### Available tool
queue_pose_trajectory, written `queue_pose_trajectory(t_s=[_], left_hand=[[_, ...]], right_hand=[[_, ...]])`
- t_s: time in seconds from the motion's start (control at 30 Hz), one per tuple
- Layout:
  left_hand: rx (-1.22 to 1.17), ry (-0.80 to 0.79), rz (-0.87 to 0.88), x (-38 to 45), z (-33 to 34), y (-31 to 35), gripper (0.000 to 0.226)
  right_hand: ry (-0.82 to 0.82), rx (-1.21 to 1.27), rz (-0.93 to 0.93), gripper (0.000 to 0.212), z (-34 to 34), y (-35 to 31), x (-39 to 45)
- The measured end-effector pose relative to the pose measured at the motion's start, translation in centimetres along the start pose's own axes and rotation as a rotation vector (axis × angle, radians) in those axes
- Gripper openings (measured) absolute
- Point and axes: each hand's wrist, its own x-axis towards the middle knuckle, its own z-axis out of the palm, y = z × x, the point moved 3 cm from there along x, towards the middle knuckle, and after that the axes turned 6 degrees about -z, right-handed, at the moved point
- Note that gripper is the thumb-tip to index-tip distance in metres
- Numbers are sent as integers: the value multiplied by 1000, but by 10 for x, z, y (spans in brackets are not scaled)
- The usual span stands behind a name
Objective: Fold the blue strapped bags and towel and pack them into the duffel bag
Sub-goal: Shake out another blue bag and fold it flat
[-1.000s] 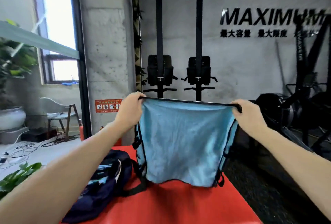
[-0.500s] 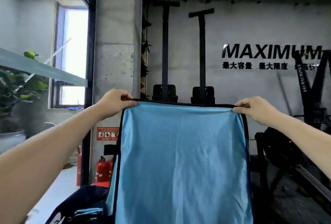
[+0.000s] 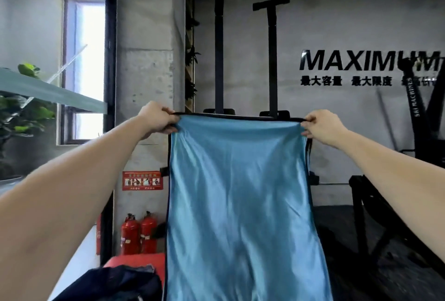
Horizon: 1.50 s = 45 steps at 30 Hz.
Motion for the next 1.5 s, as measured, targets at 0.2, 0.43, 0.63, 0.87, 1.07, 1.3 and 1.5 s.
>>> queue_pose_trajectory(t_s=[0.2, 0.43, 0.63, 0.87, 1.07, 1.3, 1.5], left_hand=[[84, 174, 177, -11, -12, -2, 10], [238, 150, 163, -101, 10, -69, 19], [137, -50, 30, -236, 57, -181, 23], [244, -235, -23, -403, 109, -273, 31], [112, -179, -96, -442, 141, -283, 24], [16, -67, -166, -399, 174, -301, 10], [129, -73, -223, -317, 226, -352, 5]], right_hand=[[128, -87, -167, 11, -4, -7, -12], [18, -125, -147, 14, 13, 25, -94], [-290, -98, -24, 12, 37, 93, -260], [-544, -162, 189, 25, 31, 168, -421], [-505, -170, 195, 33, 36, 189, -437], [-412, -198, 280, 24, 75, 219, -393], [-360, -234, 342, 25, 147, 277, -351]])
